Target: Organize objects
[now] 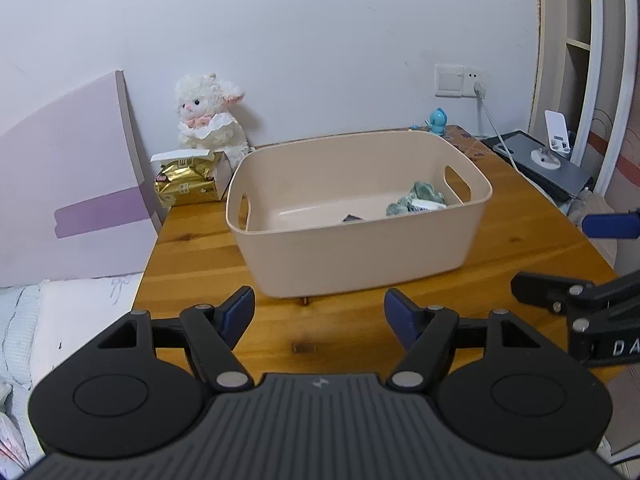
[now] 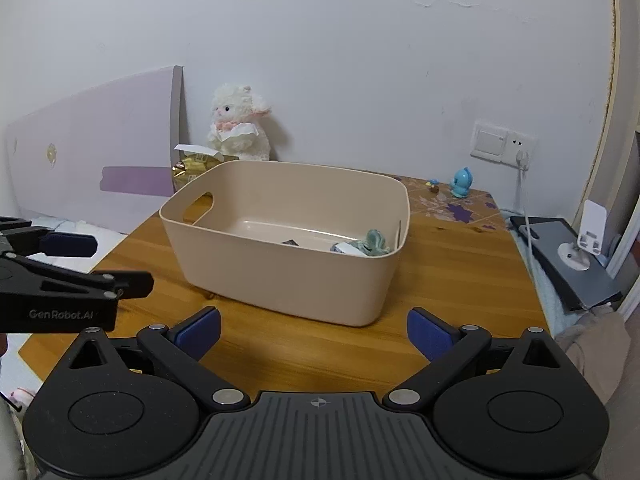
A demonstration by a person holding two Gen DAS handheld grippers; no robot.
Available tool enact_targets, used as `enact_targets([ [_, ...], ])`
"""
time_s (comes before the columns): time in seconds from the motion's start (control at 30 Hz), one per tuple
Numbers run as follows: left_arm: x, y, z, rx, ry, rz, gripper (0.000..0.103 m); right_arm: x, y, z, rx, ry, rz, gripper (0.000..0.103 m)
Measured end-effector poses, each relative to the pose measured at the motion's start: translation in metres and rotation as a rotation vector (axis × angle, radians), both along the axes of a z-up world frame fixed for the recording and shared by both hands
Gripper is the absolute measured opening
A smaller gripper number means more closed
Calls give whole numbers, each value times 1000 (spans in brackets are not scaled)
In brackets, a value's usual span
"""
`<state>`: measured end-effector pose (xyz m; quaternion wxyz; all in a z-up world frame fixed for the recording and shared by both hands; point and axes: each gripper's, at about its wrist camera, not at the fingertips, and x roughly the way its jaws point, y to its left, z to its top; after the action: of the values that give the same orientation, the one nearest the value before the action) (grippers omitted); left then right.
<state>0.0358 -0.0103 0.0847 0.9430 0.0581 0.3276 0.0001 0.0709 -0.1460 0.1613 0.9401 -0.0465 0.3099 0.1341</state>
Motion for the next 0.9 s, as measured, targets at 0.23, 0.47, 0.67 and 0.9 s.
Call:
enact_targets([
  [0.23, -25, -5, -3, 5, 24, 25, 76, -21, 0, 3, 19, 8, 2, 101],
  [0.47, -48, -2, 2, -2, 9, 52, 80, -40, 2, 8, 45, 6, 20, 101],
  [0.67, -62, 2, 6, -13, 0, 69, 81, -52, 1, 8, 50, 12, 19, 101],
  [0.9, -67, 6, 5, -31, 12, 75, 83, -57, -2, 9, 47, 9, 11, 101],
])
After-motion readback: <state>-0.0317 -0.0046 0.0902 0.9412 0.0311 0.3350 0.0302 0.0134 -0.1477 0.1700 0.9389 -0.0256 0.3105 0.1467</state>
